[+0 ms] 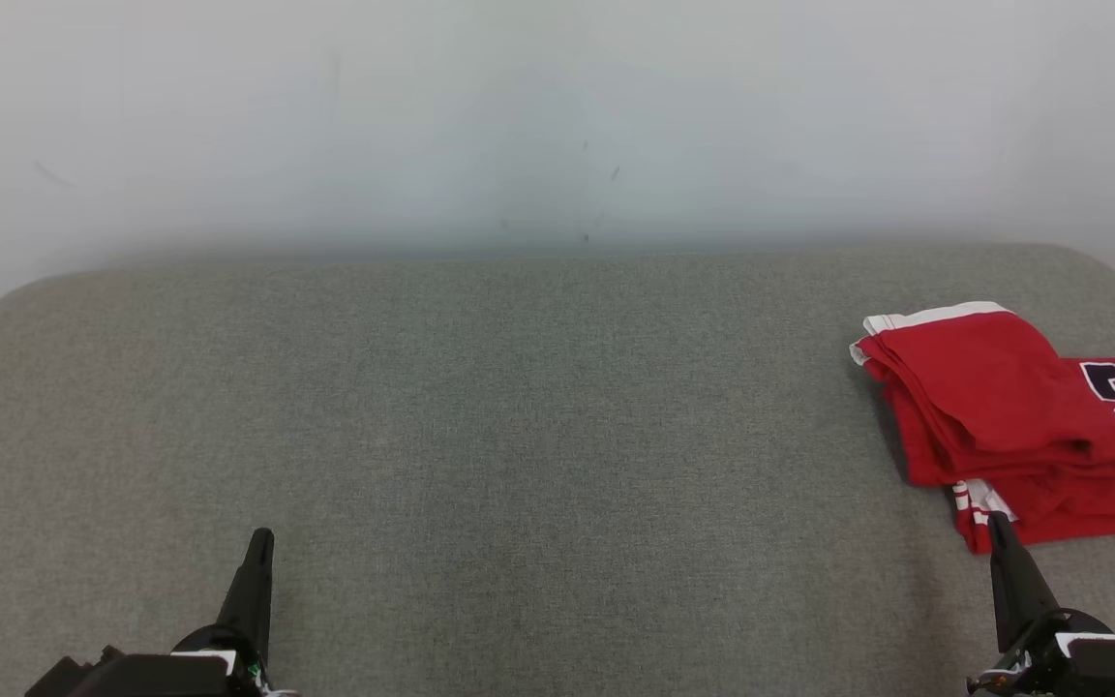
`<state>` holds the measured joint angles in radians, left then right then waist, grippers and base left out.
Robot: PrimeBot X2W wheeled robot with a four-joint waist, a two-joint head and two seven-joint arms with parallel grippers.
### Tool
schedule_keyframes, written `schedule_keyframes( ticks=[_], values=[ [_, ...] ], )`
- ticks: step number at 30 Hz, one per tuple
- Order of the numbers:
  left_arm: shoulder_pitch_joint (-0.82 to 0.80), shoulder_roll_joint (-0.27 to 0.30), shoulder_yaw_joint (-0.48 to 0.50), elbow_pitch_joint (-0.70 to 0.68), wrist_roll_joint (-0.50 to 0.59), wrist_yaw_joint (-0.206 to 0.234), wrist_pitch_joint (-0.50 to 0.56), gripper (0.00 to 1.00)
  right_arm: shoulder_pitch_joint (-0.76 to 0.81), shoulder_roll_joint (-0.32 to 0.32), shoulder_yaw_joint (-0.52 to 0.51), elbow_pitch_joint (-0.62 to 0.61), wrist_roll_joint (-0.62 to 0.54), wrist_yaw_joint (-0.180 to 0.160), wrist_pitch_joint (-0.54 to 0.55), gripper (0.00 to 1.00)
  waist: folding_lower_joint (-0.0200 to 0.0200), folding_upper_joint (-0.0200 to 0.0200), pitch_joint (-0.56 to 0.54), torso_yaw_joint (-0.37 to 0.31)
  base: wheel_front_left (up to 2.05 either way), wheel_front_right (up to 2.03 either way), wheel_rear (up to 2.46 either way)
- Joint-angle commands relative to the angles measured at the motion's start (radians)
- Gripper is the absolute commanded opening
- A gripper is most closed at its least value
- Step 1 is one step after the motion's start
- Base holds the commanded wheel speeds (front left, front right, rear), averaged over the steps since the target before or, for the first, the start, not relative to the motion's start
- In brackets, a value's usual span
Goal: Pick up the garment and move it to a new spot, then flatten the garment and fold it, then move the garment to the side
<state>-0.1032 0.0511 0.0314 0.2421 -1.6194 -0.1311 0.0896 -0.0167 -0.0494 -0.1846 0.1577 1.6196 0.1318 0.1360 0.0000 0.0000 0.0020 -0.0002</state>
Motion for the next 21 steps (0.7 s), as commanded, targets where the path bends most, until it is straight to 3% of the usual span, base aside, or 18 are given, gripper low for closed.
schedule_keyframes(
  ticks=[1, 21],
  values=[
    [-0.009, -0.002, 0.001, -0.003, -0.005, 0.001, 0.001, 0.00, -0.003, -0.002, -0.002, -0.002, 0.003, -0.002, 0.002, 0.00, 0.0000, 0.0000, 0.000, 0.000, 0.00, 0.00, 0.00],
    [-0.009, -0.002, 0.001, -0.003, -0.005, 0.001, 0.001, 0.00, -0.003, -0.002, -0.002, -0.002, 0.003, -0.002, 0.002, 0.00, 0.0000, 0.0000, 0.000, 0.000, 0.00, 0.00, 0.00]
  ],
)
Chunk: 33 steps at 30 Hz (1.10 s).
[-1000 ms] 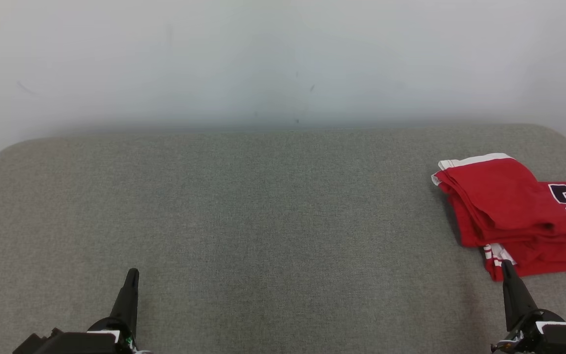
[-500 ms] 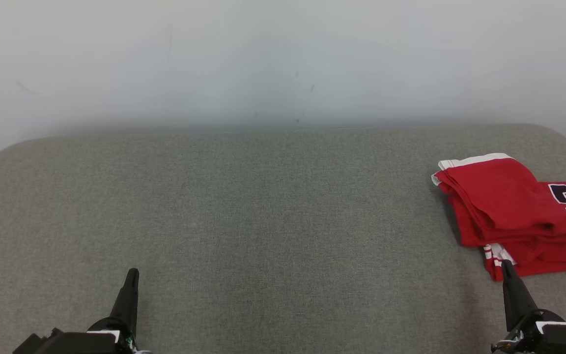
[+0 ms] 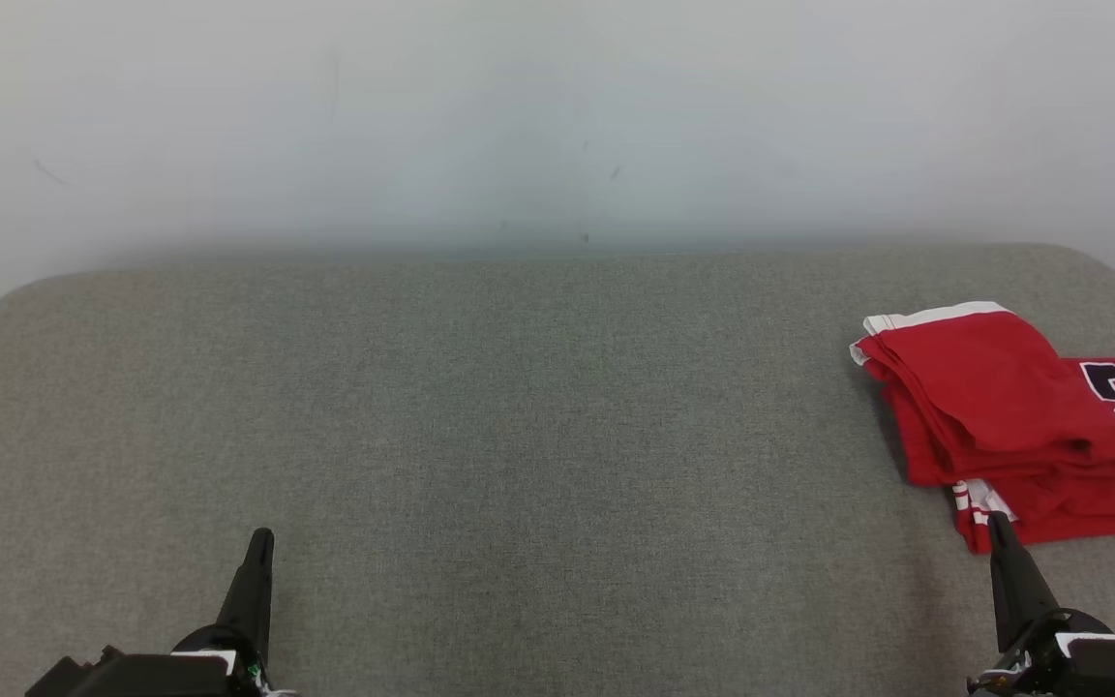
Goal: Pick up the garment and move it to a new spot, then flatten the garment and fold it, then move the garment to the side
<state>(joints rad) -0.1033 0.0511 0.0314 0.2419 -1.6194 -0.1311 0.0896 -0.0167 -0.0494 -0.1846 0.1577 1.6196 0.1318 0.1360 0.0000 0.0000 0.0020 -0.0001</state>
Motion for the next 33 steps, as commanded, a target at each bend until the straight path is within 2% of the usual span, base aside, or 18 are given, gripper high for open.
schedule_keyframes(
  ticks=[1, 33],
  values=[
    [-0.009, -0.002, 0.001, -0.003, -0.005, 0.001, 0.001, 0.00, -0.003, -0.002, -0.002, -0.002, 0.003, -0.002, 0.002, 0.00, 0.0000, 0.0000, 0.000, 0.000, 0.00, 0.00, 0.00],
    [-0.008, -0.002, 0.001, -0.003, -0.005, 0.001, 0.000, 0.00, -0.003, -0.002, -0.001, -0.002, 0.003, -0.002, 0.001, 0.00, 0.0000, 0.0000, 0.000, 0.000, 0.00, 0.00, 0.00]
  ],
)
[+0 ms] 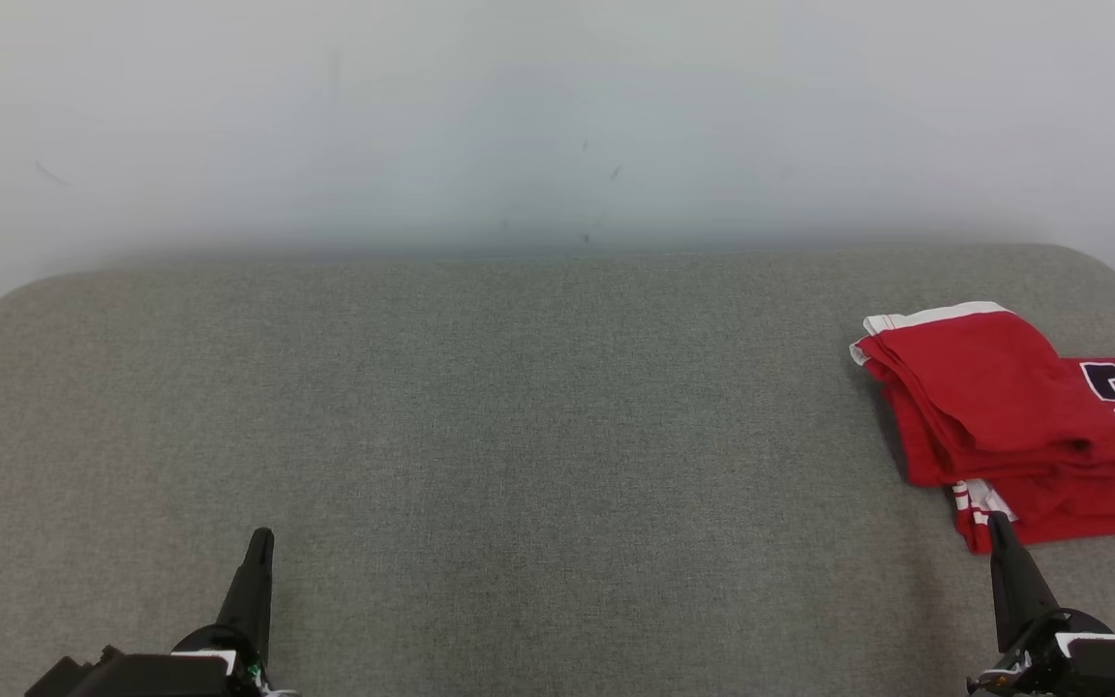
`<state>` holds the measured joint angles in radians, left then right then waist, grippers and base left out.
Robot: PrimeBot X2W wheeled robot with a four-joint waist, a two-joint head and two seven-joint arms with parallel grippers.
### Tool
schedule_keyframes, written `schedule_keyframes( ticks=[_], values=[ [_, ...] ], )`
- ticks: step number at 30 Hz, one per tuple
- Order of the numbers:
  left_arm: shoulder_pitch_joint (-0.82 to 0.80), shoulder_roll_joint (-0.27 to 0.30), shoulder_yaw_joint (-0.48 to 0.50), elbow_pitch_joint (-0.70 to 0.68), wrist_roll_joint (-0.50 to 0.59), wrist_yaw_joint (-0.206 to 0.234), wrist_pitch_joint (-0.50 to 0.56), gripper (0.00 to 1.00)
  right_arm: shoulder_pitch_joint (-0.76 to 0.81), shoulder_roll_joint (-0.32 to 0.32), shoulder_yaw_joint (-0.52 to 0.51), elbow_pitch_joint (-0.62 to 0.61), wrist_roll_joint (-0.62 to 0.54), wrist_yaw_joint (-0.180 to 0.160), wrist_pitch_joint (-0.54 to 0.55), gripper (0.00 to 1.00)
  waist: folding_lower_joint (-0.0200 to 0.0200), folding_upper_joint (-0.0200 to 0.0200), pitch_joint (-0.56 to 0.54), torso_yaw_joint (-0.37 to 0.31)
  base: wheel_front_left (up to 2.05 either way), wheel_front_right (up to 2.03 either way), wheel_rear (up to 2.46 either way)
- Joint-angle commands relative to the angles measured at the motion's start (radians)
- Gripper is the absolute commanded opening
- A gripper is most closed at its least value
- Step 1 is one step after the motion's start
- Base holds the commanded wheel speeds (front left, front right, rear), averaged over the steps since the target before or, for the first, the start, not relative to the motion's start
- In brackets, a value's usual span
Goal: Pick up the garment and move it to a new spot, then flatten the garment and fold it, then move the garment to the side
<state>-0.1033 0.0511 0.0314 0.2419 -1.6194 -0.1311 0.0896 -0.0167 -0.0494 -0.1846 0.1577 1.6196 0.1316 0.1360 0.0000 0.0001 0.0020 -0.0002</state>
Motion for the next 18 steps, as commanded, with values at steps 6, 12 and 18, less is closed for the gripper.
schedule_keyframes(
  ticks=[6, 12, 18],
  values=[
    [-0.008, -0.002, 0.001, -0.003, -0.005, 0.001, 0.000, 0.00, -0.003, -0.002, -0.001, -0.002, 0.003, -0.002, 0.001, 0.00, 0.0000, -0.0001, 0.000, 0.000, 0.00, 0.00, 0.00],
    [-0.008, -0.002, 0.001, -0.003, -0.005, 0.001, 0.000, 0.00, -0.003, -0.002, -0.001, -0.002, 0.003, -0.002, 0.001, 0.00, 0.0000, -0.0001, 0.000, 0.000, 0.00, 0.00, 0.00],
    [-0.008, -0.002, 0.001, -0.003, -0.005, 0.001, 0.000, 0.00, -0.003, -0.002, -0.001, -0.002, 0.003, -0.002, 0.001, 0.00, 0.0000, -0.0001, 0.000, 0.000, 0.00, 0.00, 0.00]
  ],
)
